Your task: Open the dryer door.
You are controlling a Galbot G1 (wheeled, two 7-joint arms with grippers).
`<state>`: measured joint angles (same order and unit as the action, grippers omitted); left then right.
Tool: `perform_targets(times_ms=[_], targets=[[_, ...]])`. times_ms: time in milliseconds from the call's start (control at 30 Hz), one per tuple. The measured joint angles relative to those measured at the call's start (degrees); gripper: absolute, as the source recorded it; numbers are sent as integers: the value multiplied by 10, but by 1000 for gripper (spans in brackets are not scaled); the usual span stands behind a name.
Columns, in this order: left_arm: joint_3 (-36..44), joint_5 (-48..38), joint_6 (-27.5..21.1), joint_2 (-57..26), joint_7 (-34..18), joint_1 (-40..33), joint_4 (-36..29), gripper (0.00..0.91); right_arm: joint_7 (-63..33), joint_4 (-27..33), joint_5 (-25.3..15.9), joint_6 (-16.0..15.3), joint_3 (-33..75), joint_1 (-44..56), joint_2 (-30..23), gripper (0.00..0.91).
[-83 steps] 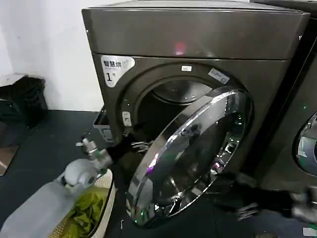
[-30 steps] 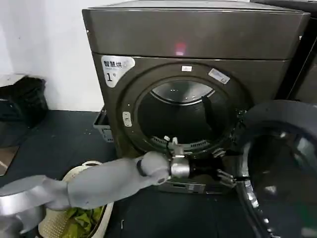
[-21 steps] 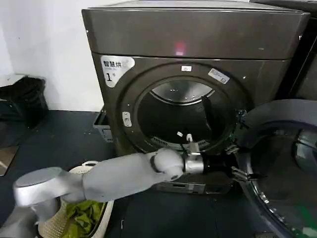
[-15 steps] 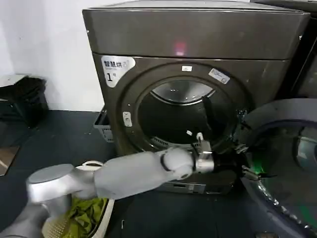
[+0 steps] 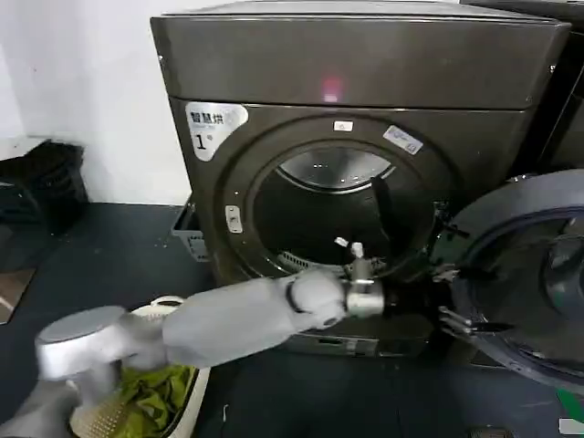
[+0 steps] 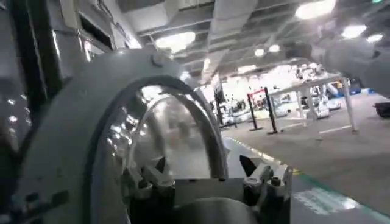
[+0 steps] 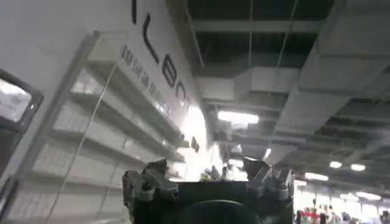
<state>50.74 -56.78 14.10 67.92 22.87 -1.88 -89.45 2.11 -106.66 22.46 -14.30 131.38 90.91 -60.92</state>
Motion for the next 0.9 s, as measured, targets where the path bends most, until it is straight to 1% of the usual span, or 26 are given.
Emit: perform_targets(times_ms=[67, 200, 233, 267, 333, 433, 500, 633, 667, 767, 833, 900], targets=[[-18, -2, -6, -31, -20, 19, -25, 907, 2, 8, 15, 2, 4, -2, 4, 907], [-58, -9, -7, -103, -65, 61, -84, 907, 1, 18, 17, 8, 11, -5, 12, 907], [-66, -15, -3, -122, -69, 72, -98, 907, 1, 20, 16, 13, 12, -6, 13, 907], [-74, -21, 11, -146, -76, 82, -113, 907, 1, 23, 8, 20, 12, -6, 14, 907], [-90, -23, 18, -188, -77, 103, -137, 907, 1, 28, -2, 30, 12, -6, 15, 907], [-119, -24, 18, -250, -81, 137, -171, 907, -1, 34, -2, 31, 11, -11, 18, 907], [-135, -11, 10, -287, -92, 157, -187, 907, -1, 34, -2, 31, 7, -15, 18, 907], [-168, 45, -45, -370, -103, 194, -223, 907, 2, 32, -3, 31, -3, -22, 16, 907], [-176, 55, -53, -391, -105, 202, -230, 907, 2, 33, -3, 31, -6, -24, 17, 907], [-204, 83, -44, -457, -75, 232, -234, 907, 5, 36, -3, 31, -12, -28, 23, 907], [-220, 81, -40, -497, -62, 250, -228, 907, 6, 41, -3, 31, -15, -33, 26, 907], [-227, 94, -17, -531, -39, 263, -218, 907, 5, 40, -4, 31, -21, -39, 28, 907]])
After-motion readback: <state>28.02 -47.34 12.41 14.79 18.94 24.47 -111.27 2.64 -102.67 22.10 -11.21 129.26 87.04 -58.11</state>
